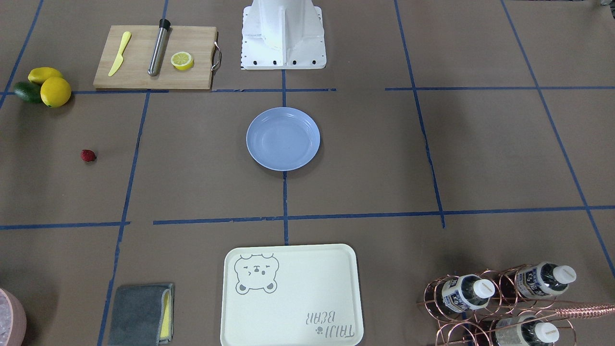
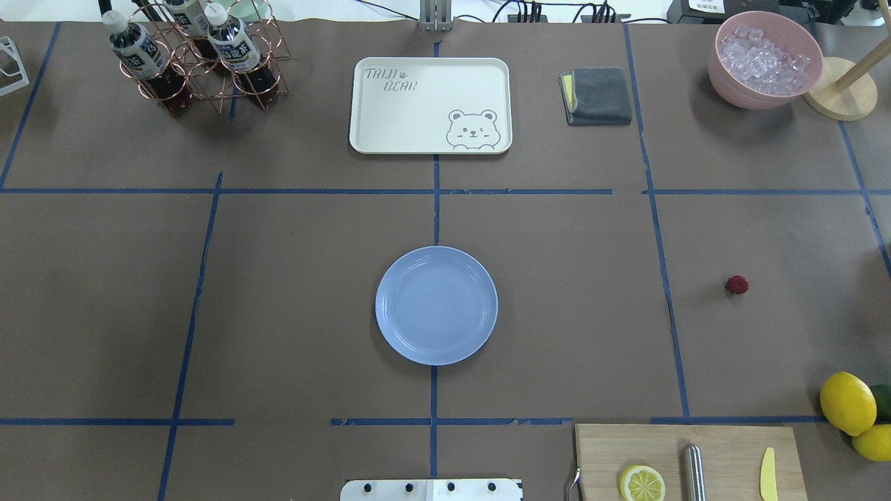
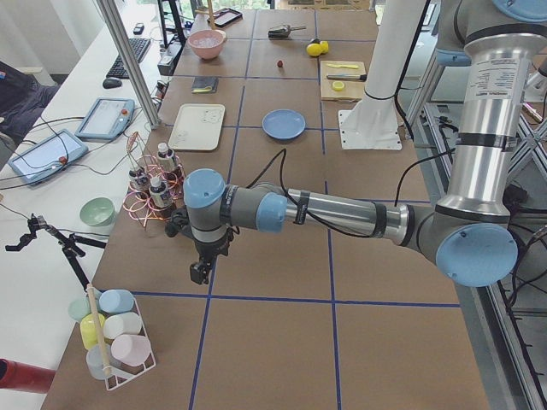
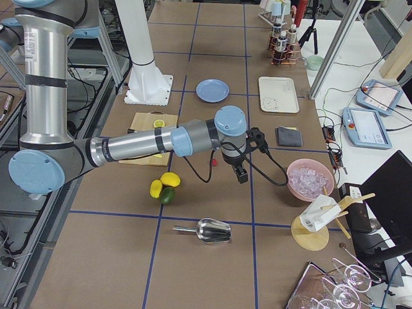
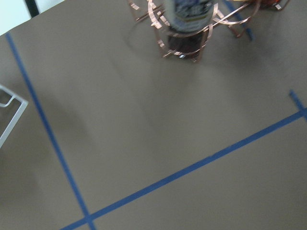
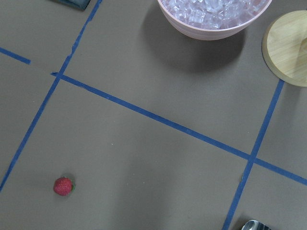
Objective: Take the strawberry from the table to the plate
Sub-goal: 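Move the right gripper down over the red strawberry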
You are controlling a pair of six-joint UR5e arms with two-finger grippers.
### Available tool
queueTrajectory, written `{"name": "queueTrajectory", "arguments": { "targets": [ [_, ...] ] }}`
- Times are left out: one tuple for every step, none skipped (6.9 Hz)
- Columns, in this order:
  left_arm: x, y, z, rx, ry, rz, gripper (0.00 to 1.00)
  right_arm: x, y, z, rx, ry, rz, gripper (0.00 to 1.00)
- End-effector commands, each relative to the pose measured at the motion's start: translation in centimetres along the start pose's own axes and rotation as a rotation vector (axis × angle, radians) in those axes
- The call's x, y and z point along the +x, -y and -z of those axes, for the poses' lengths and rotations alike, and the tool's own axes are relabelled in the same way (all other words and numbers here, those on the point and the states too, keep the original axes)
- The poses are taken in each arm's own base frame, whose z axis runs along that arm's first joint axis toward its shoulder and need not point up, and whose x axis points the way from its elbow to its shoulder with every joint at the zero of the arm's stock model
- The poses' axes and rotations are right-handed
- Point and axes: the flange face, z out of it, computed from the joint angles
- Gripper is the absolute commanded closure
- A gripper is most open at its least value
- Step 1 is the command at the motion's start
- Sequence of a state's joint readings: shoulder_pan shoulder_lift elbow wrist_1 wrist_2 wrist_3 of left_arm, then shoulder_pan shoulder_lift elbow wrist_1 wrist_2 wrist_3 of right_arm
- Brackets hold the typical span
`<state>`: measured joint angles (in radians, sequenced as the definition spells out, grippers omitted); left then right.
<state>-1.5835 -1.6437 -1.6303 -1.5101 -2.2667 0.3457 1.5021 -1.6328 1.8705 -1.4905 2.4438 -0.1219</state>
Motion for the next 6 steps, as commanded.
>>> {"name": "queueTrajectory", "arguments": {
  "targets": [
    [-3.6,-8.3,0.7,-0.044,-0.036,0.130,0.00,-1.5,0.6,-1.5,-0.024,0.014,-0.023,0.00],
    [-3.0,-8.2,1.3,-0.032,-0.032,0.129,0.00,-2.6,0.9,-2.6,-0.046,0.024,-0.065,0.00],
    [-2.3,-7.7,1.5,0.000,-0.098,0.269,0.00,-3.9,1.2,-4.1,-0.073,0.013,-0.107,0.00],
    [-2.1,-7.6,1.5,0.029,-0.123,0.310,0.00,-5.3,1.4,-5.6,-0.093,-0.024,-0.123,0.00],
    [-2.1,-7.9,1.4,0.056,-0.112,0.286,0.00,-6.9,1.2,-7.7,-0.090,-0.021,-0.137,0.00],
    [-1.9,-7.7,1.4,0.059,-0.111,0.279,0.00,-9.0,0.8,-10.3,-0.071,-0.056,-0.170,0.00]
  ]
}}
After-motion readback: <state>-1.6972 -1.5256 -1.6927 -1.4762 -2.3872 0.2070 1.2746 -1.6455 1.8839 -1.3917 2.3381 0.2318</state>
